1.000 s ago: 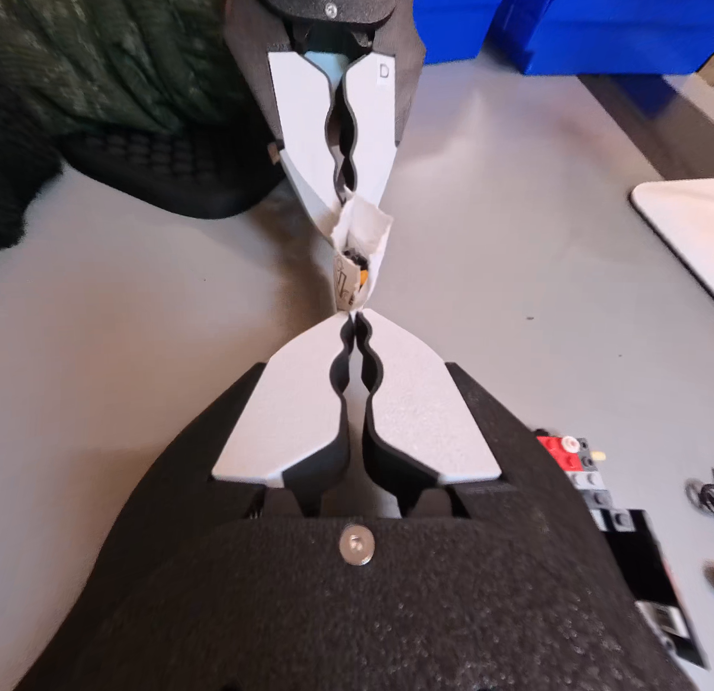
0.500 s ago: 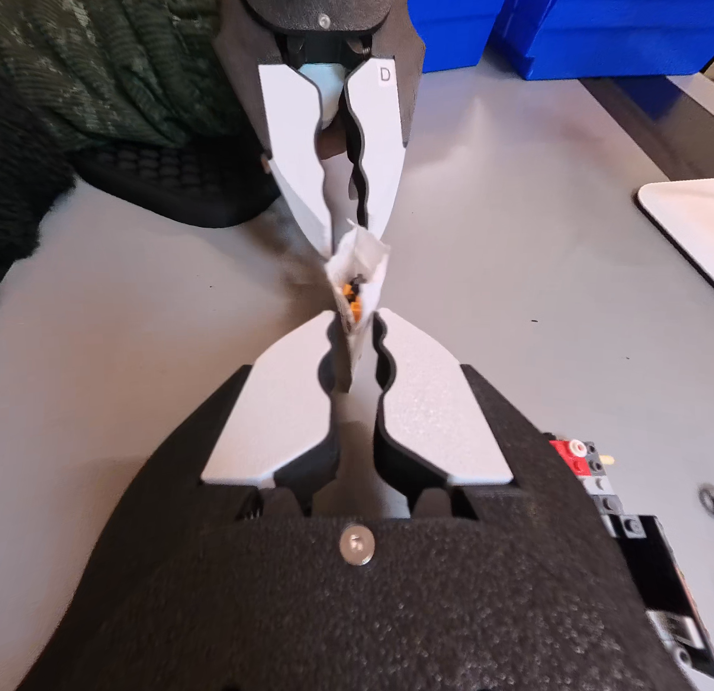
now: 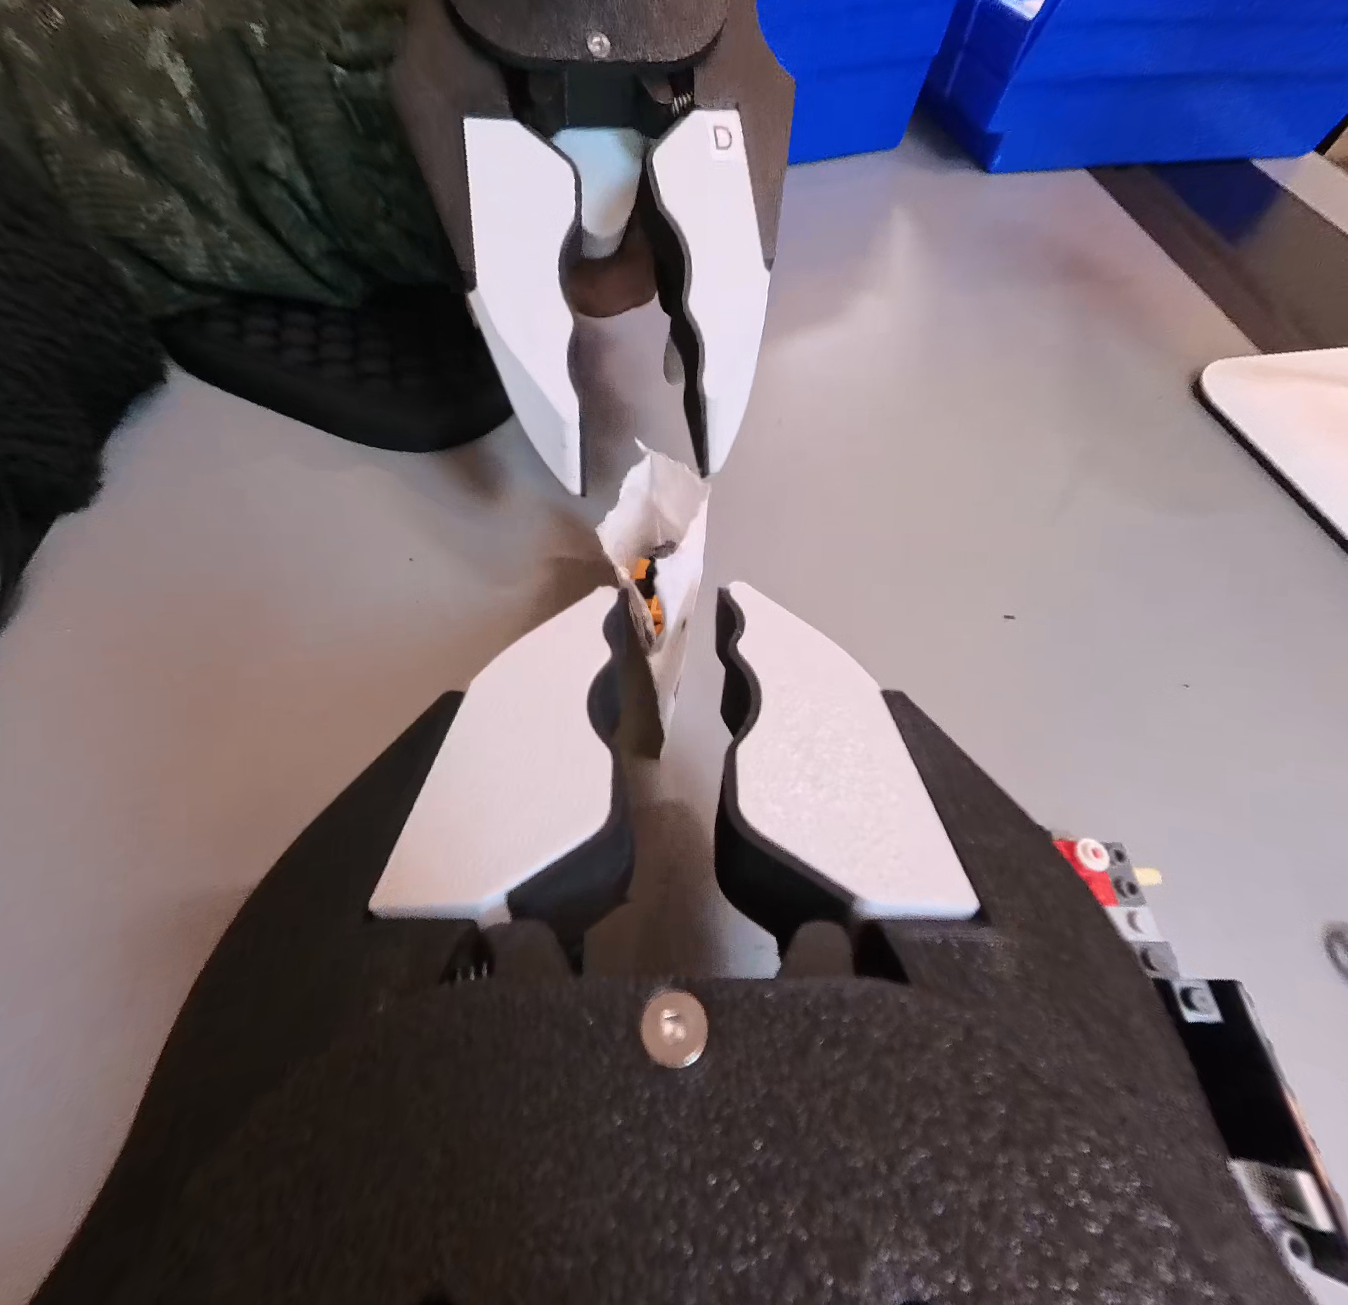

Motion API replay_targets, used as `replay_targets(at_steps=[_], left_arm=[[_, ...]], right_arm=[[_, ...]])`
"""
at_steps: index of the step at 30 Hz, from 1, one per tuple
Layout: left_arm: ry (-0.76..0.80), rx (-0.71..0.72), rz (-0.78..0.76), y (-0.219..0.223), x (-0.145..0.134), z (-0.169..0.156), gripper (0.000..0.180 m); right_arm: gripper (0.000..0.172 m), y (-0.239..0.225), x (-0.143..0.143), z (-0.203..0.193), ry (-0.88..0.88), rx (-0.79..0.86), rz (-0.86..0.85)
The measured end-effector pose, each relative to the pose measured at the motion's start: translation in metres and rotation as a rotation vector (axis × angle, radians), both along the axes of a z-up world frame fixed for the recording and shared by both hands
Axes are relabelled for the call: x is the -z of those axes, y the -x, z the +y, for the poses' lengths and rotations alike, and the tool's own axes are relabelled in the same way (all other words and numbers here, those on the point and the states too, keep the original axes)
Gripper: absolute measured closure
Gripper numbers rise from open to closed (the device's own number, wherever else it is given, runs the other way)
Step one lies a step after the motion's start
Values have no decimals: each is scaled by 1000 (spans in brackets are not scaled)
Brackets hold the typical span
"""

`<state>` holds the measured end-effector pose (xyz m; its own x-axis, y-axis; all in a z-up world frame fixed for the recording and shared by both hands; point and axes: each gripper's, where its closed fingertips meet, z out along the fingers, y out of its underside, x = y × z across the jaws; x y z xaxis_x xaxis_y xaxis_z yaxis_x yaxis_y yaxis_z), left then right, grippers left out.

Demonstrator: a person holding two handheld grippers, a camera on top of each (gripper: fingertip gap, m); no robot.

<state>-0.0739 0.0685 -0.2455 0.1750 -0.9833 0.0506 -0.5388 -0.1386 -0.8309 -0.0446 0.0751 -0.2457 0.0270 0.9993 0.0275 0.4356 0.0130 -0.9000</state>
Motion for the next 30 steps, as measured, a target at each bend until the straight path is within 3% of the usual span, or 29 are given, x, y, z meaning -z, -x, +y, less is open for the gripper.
replay_targets(at_steps=[2,3,4,11,13,15,21,25,30], left_arm=[[-1,-9,33,0,7,2,150],[-7,-19,55,1,10,4,158],[-14,-20,75,2,13,4,179],[-18,6,-32,2,-12,-2,178],[15,-7,-9,3,-3,-1,152],[46,-6,42,2,12,-1,147],[18,-35,70,-5,21,6,158],[-66,-76,-16,-10,5,16,156],[-106,-30,4,-14,3,10,180]], right_arm=[[151,0,4,0,0,1,-18],[157,0,5,0,-2,2,-29],[165,-1,6,-1,-6,-6,-35],[167,-1,-16,-3,0,-11,51],[158,0,-10,-3,5,-2,20],[149,1,-1,-3,22,-2,-15],[148,0,5,0,5,8,-42],[151,-3,-1,4,-57,22,-27],[171,-3,-1,1,-114,2,-40]])
